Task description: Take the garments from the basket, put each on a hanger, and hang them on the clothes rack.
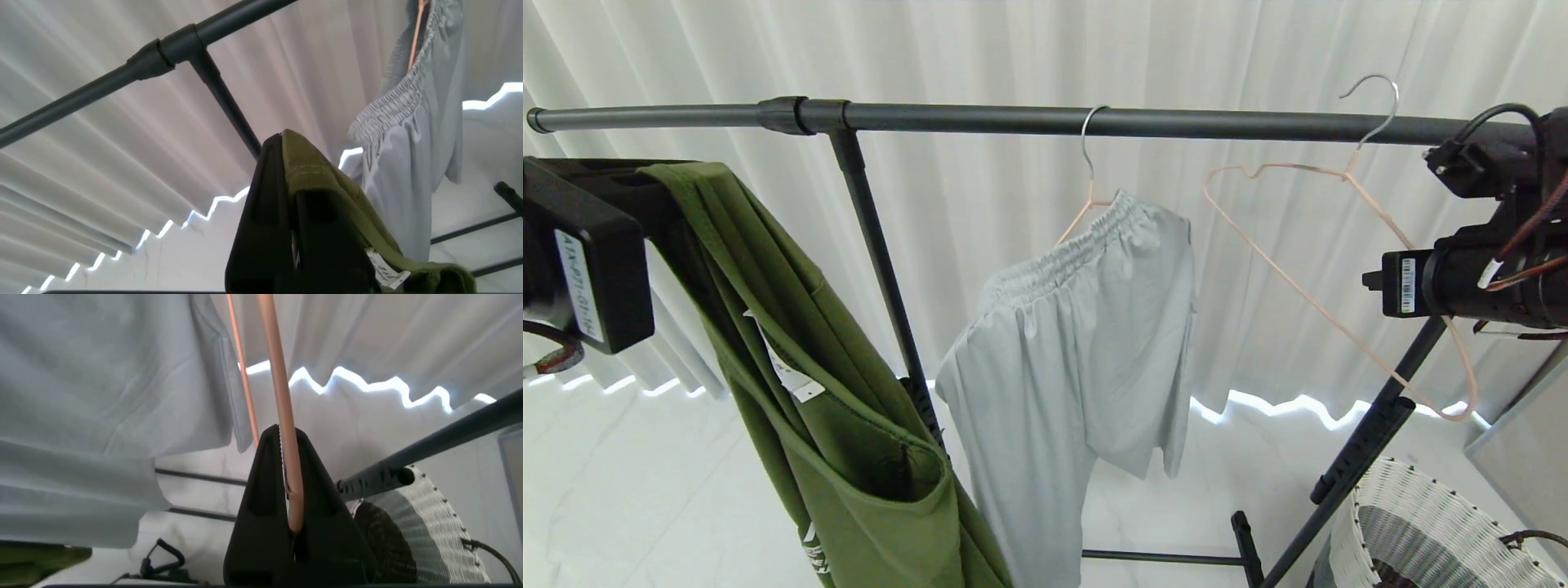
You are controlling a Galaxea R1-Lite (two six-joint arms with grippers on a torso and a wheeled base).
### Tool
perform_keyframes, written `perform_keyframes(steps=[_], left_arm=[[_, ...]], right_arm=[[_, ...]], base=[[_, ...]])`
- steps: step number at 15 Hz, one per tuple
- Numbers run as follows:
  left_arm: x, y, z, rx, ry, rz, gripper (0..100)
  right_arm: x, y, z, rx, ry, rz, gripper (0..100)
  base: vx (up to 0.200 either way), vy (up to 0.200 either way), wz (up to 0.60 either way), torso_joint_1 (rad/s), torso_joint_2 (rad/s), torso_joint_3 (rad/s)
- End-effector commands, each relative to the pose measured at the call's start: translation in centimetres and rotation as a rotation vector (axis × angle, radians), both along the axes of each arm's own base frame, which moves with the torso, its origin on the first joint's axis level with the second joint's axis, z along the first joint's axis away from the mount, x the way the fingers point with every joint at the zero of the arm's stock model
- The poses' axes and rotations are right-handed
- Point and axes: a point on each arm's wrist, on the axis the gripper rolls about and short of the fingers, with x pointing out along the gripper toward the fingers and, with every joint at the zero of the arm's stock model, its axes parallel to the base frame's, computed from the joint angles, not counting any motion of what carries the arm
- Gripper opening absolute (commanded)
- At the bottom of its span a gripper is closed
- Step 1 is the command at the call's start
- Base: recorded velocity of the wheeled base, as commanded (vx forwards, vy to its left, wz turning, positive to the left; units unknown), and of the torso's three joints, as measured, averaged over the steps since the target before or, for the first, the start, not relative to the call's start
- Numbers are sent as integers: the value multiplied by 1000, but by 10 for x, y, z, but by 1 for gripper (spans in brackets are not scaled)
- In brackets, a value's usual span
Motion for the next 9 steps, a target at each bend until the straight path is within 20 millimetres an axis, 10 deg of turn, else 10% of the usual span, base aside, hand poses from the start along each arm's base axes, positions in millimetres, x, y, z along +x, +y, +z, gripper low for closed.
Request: perform_keyframes(steps=[1,4,9], left_arm=[[0,0,-1,3,2,1,0],[0,0,-2,9,5,3,0],[1,-1,-2,12,5,4,0]], right_arm=[[-17,-7,12,19,-46,0,0],[-35,-14,17,22,-73,6,0],[-59,-24,5,14,-61,9,0]], base=[[0,0,0,0,0,0],[0,0,0,0,0,0],[-200,0,0,-1,3,1]])
